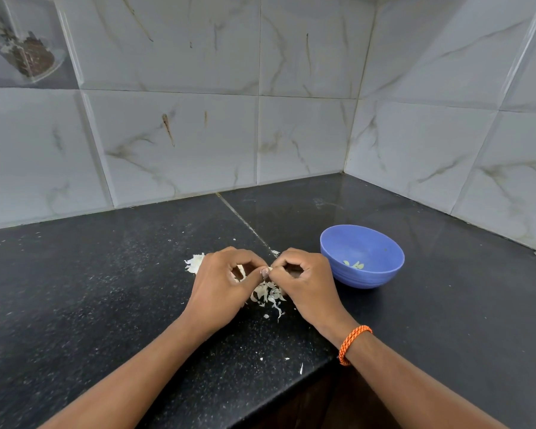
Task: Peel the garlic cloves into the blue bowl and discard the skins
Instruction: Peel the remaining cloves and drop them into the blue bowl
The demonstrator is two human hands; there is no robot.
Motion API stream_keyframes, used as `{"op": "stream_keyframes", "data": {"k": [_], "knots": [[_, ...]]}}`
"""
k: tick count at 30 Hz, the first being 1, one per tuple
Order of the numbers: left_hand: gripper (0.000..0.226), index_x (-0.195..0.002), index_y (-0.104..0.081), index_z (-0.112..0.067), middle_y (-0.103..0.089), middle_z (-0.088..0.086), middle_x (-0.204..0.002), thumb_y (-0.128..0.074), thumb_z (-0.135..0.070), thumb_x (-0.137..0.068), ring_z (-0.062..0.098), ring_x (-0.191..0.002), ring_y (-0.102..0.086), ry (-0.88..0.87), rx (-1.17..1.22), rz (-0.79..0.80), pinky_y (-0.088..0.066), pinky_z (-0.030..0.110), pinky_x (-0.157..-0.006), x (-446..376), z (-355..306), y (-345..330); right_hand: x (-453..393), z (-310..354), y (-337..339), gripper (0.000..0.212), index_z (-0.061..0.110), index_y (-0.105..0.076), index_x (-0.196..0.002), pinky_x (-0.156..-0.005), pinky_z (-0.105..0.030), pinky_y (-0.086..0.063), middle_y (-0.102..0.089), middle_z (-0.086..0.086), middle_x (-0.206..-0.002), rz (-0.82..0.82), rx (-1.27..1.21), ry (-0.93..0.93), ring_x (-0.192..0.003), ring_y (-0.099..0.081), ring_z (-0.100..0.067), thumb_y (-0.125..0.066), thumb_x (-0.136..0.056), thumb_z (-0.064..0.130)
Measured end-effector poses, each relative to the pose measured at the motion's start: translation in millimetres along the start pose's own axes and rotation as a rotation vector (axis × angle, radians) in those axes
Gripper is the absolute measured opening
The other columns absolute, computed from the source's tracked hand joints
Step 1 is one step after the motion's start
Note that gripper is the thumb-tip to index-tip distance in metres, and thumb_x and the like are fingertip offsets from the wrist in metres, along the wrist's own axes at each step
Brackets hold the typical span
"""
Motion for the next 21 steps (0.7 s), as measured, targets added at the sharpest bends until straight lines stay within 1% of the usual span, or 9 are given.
{"op": "stream_keyframes", "data": {"k": [3, 6, 9, 11, 14, 16, 18, 20, 21], "knots": [[0.014, -0.089, -0.081, -0.029, -0.079, -0.011, -0.09, -0.078, -0.02, -0.099, 0.017, -0.092, -0.073, -0.013, 0.083, 0.048, -0.054, 0.038, -0.082, 0.3, 1.4, 0.7, 0.2, 0.5, 1.0, 0.021, 0.014, -0.071, -0.067, -0.058, -0.042, -0.05, -0.067, 0.0, -0.069, 0.007, -0.04, -0.015, -0.06, -0.062, -0.025, -0.069, -0.082, 0.029], [0.012, -0.091, -0.082, -0.025, -0.08, -0.005, -0.091, -0.077, -0.02, -0.1, 0.021, -0.088, -0.074, -0.001, 0.154, 0.058, -0.057, 0.041, -0.082, -1.2, 0.1, 1.3, -0.1, -3.0, 1.9, 0.017, 0.012, -0.074, -0.074, -0.06, -0.047, -0.052, -0.069, -0.003, -0.073, 0.002, -0.061, -0.078, -0.062, -0.064, -0.03, -0.069, -0.091, 0.014], [0.012, -0.093, -0.084, -0.024, -0.082, -0.005, -0.092, -0.077, -0.019, -0.101, 0.019, -0.09, -0.076, 0.023, 0.199, 0.011, -0.059, 0.04, -0.083, -2.9, -0.4, 3.8, -0.7, -5.7, 1.0, 0.022, 0.016, -0.077, -0.085, -0.064, -0.041, -0.056, -0.073, 0.006, -0.085, -0.014, -0.047, -0.125, -0.07, -0.066, -0.015, -0.064, -0.101, 0.009], [0.013, -0.093, -0.085, -0.027, -0.082, -0.006, -0.091, -0.077, -0.018, -0.1, 0.018, -0.084, -0.077, 0.033, 0.209, -0.041, -0.06, 0.039, -0.079, -3.1, 0.8, 5.7, -1.3, -8.8, 1.2, 0.023, 0.02, -0.077, -0.09, -0.071, -0.034, -0.055, -0.073, 0.012, -0.091, -0.037, -0.001, -0.128, -0.083, -0.068, -0.013, -0.062, -0.103, 0.011], [0.01, -0.096, -0.085, -0.03, -0.082, -0.004, -0.086, -0.079, -0.023, -0.099, 0.02, -0.074, -0.078, 0.078, 0.229, -0.113, -0.063, 0.042, -0.074, -1.9, 1.1, 7.7, -0.9, -12.0, 3.3, 0.022, 0.024, -0.078, -0.099, -0.077, -0.034, -0.057, -0.073, 0.016, -0.101, -0.069, 0.034, -0.126, -0.097, -0.069, -0.013, -0.06, -0.106, 0.014], [0.007, -0.098, -0.085, -0.032, -0.081, -0.004, -0.083, -0.08, -0.027, -0.098, 0.019, -0.07, -0.079, 0.098, 0.211, -0.144, -0.065, 0.046, -0.072, -1.8, 1.4, 8.6, 0.5, -10.5, 4.1, 0.025, 0.026, -0.078, -0.107, -0.074, -0.031, -0.057, -0.072, 0.017, -0.104, -0.071, 0.051, -0.124, -0.092, -0.069, -0.011, -0.057, -0.108, 0.013], [0.007, -0.097, -0.085, -0.034, -0.082, -0.01, -0.085, -0.08, -0.029, -0.098, 0.014, -0.068, -0.079, 0.1, 0.146, -0.146, -0.065, 0.048, -0.073, -2.8, 4.4, 8.0, 1.5, -7.7, 3.7, 0.032, 0.025, -0.077, -0.118, -0.065, -0.025, -0.055, -0.072, 0.016, -0.105, -0.045, 0.021, -0.146, -0.081, -0.068, -0.006, -0.05, -0.111, 0.009], [0.008, -0.096, -0.085, -0.038, -0.081, -0.02, -0.092, -0.08, -0.032, -0.097, 0.01, -0.068, -0.077, 0.094, 0.059, -0.136, -0.064, 0.049, -0.074, -3.2, 8.1, 6.8, 2.5, -6.4, 3.3, 0.037, 0.027, -0.074, -0.126, -0.06, -0.025, -0.055, -0.073, 0.015, -0.112, -0.018, -0.027, -0.173, -0.08, -0.068, -0.006, -0.047, -0.111, 0.008], [0.008, -0.095, -0.084, -0.04, -0.08, -0.023, -0.094, -0.08, -0.034, -0.097, 0.009, -0.069, -0.076, 0.09, 0.019, -0.139, -0.063, 0.049, -0.074, -2.9, 9.9, 6.7, 2.8, -6.2, 3.5, 0.035, 0.029, -0.075, -0.125, -0.06, -0.025, -0.055, -0.074, 0.014, -0.113, -0.018, -0.028, -0.175, -0.08, -0.069, -0.008, -0.049, -0.111, 0.01]]}}
Point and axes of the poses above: each hand's wrist, its own x-axis away from the middle knuckle, its own y-axis out of the back of the hand, z = x × y, the point moved 2 cm from there along -x, towards the middle knuckle
